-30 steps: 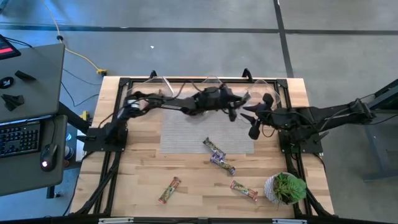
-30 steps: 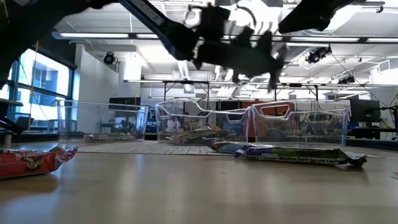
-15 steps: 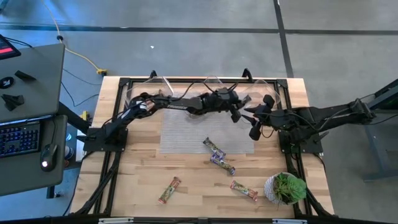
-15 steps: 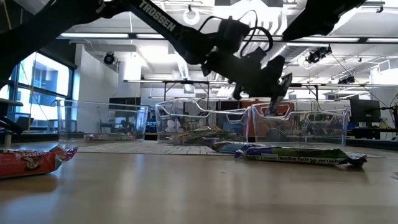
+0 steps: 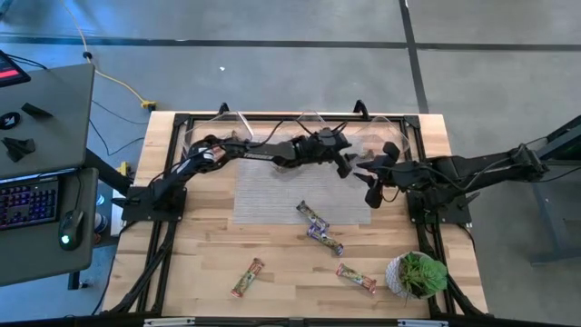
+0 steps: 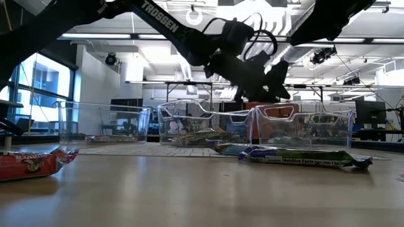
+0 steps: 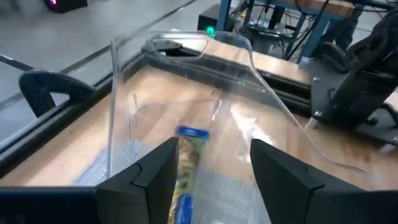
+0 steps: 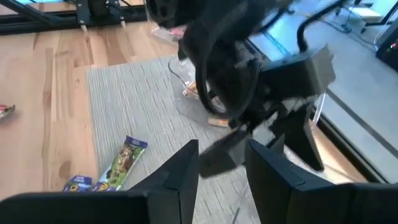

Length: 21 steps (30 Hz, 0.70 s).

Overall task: Pick and place Granola Bars by type
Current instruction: Put the blue granola bar into the right transparent bin

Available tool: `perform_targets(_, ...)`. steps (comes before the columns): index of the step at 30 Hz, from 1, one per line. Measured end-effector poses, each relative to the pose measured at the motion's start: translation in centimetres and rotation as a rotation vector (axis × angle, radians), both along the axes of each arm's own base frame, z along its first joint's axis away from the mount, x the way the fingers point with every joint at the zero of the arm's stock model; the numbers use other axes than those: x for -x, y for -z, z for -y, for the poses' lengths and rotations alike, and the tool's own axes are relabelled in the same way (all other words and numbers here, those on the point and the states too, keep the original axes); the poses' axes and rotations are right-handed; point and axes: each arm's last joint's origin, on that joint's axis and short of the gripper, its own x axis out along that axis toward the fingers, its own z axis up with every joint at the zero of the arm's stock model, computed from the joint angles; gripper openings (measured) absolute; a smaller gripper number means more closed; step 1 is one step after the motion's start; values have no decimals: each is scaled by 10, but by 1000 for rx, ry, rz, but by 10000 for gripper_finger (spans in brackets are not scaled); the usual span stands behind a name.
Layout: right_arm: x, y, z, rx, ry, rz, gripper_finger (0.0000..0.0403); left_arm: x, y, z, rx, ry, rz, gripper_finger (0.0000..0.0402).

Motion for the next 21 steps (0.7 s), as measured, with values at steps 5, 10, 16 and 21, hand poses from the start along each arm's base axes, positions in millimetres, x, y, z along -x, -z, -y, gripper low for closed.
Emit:
perform_targets(5, 2, 4, 0, -52, 0, -33, 114, 11, -58, 3, -70, 46, 38, 197)
perform_targets(10, 4, 7, -3, -135, -71, -68, 114, 37, -105, 9, -57, 65, -128, 197)
perform_targets(16, -9, 24, -7, -194, -127, -41, 114, 97, -182, 23, -5, 78, -307, 197)
perform_targets(21, -38, 81, -18, -292, -282, -87, 114, 139, -233, 31, -27, 34, -260, 197)
